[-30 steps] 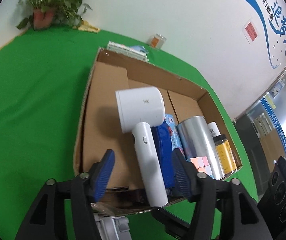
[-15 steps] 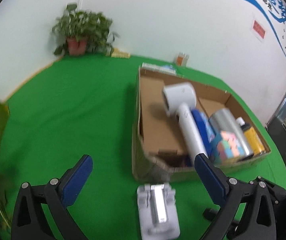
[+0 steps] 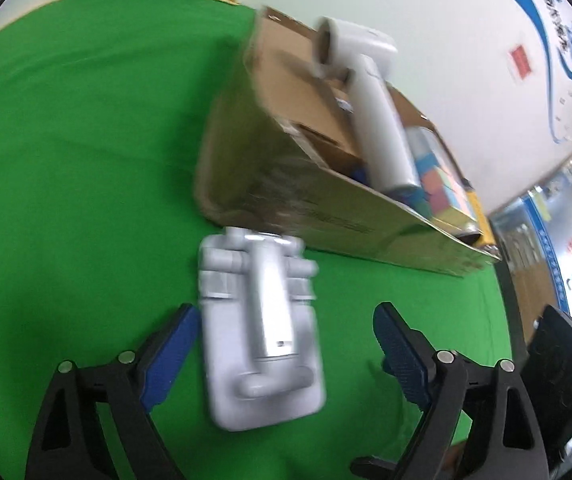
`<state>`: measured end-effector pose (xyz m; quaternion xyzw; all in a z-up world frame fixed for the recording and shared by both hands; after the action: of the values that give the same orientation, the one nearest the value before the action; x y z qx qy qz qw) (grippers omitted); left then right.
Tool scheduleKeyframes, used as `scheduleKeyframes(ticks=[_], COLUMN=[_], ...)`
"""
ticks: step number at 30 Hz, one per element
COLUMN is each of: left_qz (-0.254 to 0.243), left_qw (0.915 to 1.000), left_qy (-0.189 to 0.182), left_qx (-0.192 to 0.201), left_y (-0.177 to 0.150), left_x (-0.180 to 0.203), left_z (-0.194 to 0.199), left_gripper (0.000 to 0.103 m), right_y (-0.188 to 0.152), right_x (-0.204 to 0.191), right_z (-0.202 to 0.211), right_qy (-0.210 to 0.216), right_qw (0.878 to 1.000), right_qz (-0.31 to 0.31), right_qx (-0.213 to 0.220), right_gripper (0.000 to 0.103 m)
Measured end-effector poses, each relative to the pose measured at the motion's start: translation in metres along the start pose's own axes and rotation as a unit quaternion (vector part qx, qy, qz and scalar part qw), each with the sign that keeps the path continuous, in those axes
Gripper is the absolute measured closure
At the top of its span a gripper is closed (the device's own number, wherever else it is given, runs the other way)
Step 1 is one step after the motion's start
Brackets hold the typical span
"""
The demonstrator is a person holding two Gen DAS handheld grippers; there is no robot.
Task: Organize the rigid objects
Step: 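Move the right tool to the white phone stand, then grasp the phone stand with the right tool and lift it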
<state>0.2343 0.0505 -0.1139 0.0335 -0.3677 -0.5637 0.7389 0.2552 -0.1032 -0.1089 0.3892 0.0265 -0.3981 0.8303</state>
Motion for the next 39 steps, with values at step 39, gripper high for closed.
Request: scheduleKeyframes(ticks=[39], left_qz=[0.075], left_qw=[0.9886], left_qy=[-0.115], left_qx=[-0.061], left_y=[-0.056], left_x=[0.022], left_z=[0.023], left_gripper=[0.041], right_y=[0.014], right_x=[-0.006], right_z=[-0.021], right_qy=[-0.037], right_qw=[0.997], right_qz=[-0.052], right_qx=[-0.033], right_gripper=[0.035])
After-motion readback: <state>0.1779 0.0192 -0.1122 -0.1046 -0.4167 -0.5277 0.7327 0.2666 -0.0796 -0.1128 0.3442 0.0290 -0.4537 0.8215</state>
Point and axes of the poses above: each gripper's, at about its wrist camera, not at the fingertips, and z roughly against the way its jaws point, x to its right, y to its top, the point moved 5 cm from there along -z, roughly the way its jaws point, and after that the axes turned 4 degrees about x, right-handed, at the moved point
